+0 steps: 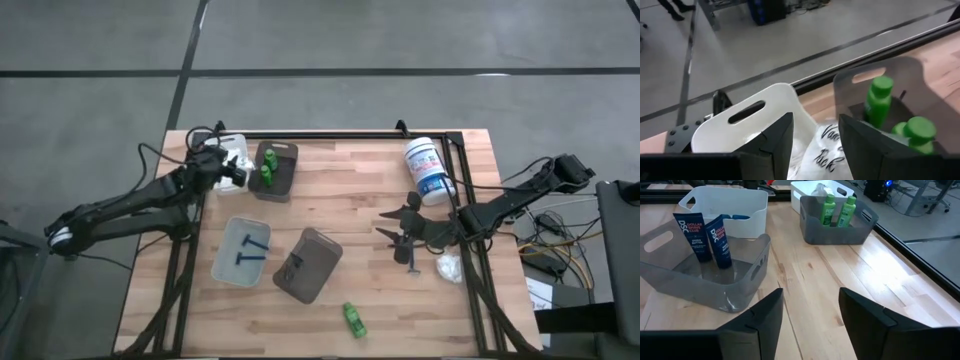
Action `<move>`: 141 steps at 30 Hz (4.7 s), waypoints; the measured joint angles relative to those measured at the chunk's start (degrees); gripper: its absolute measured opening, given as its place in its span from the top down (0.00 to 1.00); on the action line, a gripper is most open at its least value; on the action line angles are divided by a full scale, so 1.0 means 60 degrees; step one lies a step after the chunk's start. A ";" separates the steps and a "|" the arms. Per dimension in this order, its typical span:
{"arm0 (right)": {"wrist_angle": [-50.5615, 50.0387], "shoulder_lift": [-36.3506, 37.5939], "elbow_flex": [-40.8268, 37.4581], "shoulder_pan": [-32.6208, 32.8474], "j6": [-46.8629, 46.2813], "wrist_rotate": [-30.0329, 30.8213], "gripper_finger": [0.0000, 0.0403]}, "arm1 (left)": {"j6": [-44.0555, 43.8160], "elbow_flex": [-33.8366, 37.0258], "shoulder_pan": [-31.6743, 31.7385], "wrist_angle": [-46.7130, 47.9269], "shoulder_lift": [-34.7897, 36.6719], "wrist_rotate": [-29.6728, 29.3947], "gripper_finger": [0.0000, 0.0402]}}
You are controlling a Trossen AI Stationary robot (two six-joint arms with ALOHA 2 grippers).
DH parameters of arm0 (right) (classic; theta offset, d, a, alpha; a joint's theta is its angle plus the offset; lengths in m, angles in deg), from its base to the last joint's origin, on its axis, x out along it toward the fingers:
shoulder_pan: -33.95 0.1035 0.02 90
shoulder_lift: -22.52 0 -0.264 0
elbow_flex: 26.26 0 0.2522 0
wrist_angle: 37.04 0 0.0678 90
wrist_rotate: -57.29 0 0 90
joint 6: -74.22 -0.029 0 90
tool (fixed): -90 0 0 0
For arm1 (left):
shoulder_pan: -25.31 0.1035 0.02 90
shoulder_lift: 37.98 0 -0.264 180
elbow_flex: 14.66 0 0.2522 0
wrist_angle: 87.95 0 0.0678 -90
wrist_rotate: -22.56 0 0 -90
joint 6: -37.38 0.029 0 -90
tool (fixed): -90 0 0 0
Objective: Pick & Place Travel size toiletries
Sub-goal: Put the cotton pack into the white bin
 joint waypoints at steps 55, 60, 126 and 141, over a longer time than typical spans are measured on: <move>0.0028 0.0004 0.0000 0.0004 -0.0259 0.0000 0.73 | 0.0363 0.0007 -0.3955 -0.7946 -0.3594 0.3119 0.59; 0.0029 0.0004 0.0000 0.0000 -0.0388 0.0001 0.69 | 0.0658 -0.0512 -0.4584 -0.8056 -0.4365 0.3113 0.59; -0.8753 0.0007 0.1190 0.1260 -0.9247 -0.8265 0.56 | 0.2044 -0.3912 -0.7916 -0.9014 -0.9168 0.3108 0.59; -0.9034 -0.0161 0.0216 0.1657 -1.0324 -0.8512 0.52 | 0.2047 -0.3901 -0.7916 -0.9014 -0.9168 0.3101 0.59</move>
